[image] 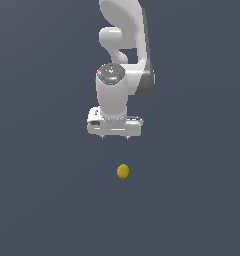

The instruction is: Pick up the object and move it to a goal position.

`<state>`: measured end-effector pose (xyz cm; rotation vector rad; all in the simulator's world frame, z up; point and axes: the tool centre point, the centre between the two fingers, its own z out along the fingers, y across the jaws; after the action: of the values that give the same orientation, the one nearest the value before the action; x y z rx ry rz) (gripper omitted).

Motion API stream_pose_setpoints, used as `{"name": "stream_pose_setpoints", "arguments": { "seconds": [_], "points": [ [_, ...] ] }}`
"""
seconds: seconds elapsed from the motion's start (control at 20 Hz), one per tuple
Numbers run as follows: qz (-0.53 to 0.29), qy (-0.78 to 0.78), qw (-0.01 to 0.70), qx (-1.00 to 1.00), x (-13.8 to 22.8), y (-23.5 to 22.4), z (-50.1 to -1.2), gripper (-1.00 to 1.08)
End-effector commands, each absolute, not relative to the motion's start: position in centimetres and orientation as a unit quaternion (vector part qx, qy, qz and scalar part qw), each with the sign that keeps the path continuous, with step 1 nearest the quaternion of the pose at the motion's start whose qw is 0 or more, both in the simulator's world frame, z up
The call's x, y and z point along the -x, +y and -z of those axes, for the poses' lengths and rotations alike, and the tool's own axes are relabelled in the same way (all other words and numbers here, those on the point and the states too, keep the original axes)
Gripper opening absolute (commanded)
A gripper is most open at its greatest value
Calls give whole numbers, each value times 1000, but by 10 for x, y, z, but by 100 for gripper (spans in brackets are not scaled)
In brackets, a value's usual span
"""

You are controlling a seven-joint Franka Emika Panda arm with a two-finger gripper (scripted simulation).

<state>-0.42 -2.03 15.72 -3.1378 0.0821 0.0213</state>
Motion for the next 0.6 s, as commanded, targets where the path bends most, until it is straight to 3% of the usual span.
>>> {"name": "stream_pose_setpoints", "arguments": {
  "seconds": [0.0,0.55],
  "points": [
    [-7,26,1,1000,4,-20,-157,100],
    [-5,-18,0,1000,1,9,-163,100]
  ]
}}
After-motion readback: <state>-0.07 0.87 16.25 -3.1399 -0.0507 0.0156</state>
